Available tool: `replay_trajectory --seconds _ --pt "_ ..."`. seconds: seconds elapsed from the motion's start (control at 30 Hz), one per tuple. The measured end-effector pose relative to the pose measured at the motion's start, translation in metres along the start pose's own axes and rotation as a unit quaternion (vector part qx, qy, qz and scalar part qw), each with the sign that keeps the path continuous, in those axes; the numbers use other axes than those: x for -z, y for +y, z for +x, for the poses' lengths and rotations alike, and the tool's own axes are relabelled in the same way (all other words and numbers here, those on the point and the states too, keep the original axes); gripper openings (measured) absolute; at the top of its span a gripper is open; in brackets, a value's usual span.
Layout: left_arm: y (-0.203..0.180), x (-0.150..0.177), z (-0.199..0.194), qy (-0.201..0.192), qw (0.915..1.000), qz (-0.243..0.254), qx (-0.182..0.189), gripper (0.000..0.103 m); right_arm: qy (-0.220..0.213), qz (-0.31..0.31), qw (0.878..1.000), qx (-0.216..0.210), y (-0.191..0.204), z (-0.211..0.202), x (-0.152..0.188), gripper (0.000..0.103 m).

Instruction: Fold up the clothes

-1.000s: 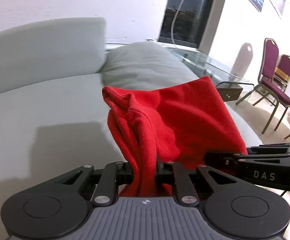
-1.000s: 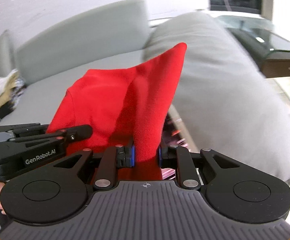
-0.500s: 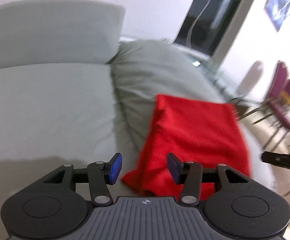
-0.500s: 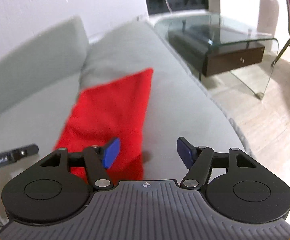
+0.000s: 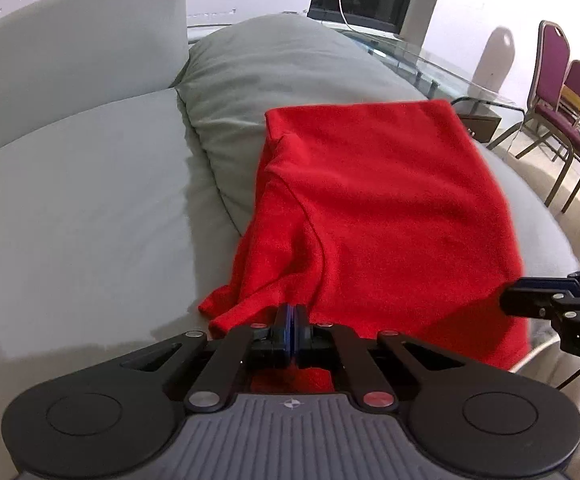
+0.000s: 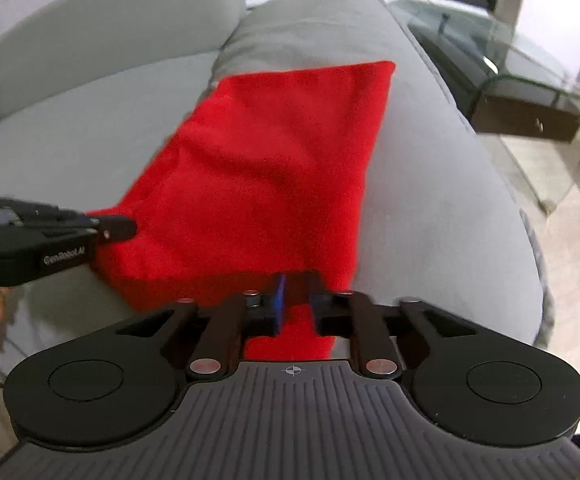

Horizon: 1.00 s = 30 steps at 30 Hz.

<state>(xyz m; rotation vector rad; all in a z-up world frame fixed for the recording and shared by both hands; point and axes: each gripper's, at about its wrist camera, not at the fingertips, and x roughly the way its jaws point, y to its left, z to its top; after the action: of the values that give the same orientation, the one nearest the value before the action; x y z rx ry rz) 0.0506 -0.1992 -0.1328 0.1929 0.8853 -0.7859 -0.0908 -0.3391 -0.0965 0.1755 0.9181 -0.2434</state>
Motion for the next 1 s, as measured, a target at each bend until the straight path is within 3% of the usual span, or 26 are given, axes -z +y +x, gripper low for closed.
replay_trajectory --seconds 0.03,0.07,0.1,0.13,0.23,0.3,0.4,0.73,0.9,1.0 --pt "-0.002 -0.003 -0.008 0.0 1.0 -0.004 0.005 0.006 -0.003 0.011 1.0 -0.011 0.0 -0.011 -0.001 0.036" --pt "-0.004 -0.005 -0.016 0.0 0.9999 -0.008 0.008 0.018 -0.007 0.023 0.999 -0.022 0.0 -0.023 -0.002 0.042" --pt "-0.008 -0.007 -0.029 0.0 0.9999 -0.01 0.007 0.034 -0.005 0.034 0.999 -0.031 0.002 -0.036 -0.005 0.054" --pt "-0.014 -0.009 -0.044 -0.005 0.9999 -0.01 0.006 0.041 -0.003 0.045 0.998 -0.041 0.004 -0.05 -0.008 0.062" --pt "-0.024 -0.005 -0.093 -0.021 0.9996 -0.019 0.009 0.05 0.005 0.037 0.998 -0.04 0.021 -0.084 -0.019 0.078" --pt "-0.029 -0.006 -0.119 -0.034 0.9991 -0.024 0.003 0.07 -0.002 0.021 0.999 -0.025 0.032 -0.107 -0.023 0.08" --pt "-0.038 -0.007 -0.152 -0.055 0.998 -0.027 -0.016 0.08 -0.01 0.031 0.999 -0.017 0.038 -0.137 -0.022 0.086" --pt "-0.05 0.009 -0.21 -0.062 0.996 -0.063 -0.012 0.081 -0.049 0.03 0.998 0.036 0.056 -0.212 -0.01 0.089" --pt "-0.057 0.014 -0.211 -0.041 0.9967 -0.068 -0.02 0.085 -0.063 0.02 0.995 0.075 0.061 -0.229 0.001 0.089" --pt "-0.06 0.014 -0.207 -0.036 0.9964 -0.068 -0.034 0.085 -0.06 0.011 0.995 0.075 0.062 -0.227 0.005 0.089"
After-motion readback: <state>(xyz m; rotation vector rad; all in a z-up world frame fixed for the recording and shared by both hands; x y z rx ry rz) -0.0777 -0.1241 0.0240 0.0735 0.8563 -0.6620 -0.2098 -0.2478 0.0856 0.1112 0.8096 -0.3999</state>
